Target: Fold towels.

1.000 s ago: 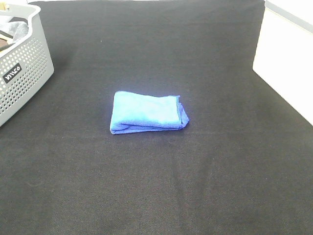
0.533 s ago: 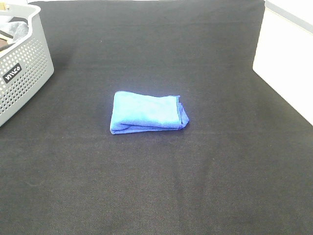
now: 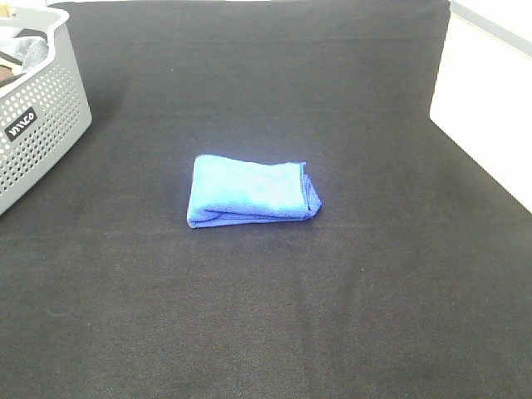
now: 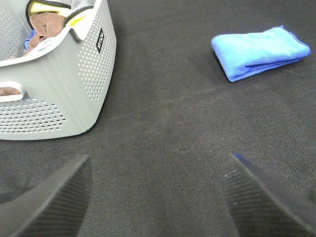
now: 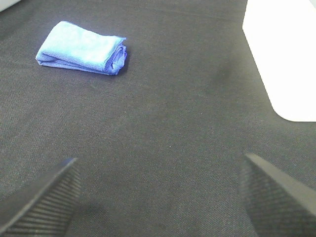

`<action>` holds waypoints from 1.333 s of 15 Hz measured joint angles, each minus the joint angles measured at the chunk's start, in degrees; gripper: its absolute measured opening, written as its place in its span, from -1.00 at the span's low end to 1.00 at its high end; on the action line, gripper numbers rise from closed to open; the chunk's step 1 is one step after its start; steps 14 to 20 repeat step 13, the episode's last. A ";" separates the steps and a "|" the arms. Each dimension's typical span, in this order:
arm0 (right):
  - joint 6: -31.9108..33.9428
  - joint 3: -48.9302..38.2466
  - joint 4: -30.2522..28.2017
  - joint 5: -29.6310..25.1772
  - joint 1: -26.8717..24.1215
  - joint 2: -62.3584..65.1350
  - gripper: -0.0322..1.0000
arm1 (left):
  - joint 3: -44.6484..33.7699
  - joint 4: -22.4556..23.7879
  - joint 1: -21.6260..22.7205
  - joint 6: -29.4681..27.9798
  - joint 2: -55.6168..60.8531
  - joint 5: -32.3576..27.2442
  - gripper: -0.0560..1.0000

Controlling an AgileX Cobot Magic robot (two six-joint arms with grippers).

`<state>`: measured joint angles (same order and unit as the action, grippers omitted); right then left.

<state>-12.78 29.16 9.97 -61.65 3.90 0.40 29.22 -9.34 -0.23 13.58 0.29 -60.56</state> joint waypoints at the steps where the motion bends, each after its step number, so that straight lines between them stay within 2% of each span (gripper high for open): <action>1: 0.00 0.00 0.00 0.00 -0.11 0.00 0.66 | 0.00 0.00 0.00 0.00 0.00 0.00 0.45; 4: 0.00 0.00 0.46 0.00 -4.18 0.00 0.66 | 0.00 0.06 0.00 0.00 0.00 0.00 0.45; 9: 0.00 0.00 1.38 0.00 -2.52 0.00 0.66 | 0.00 0.06 0.00 0.00 0.00 -0.06 0.45; 20: 0.06 0.00 2.06 0.00 -2.58 0.00 0.66 | 0.00 0.06 0.00 0.00 0.00 -0.06 0.45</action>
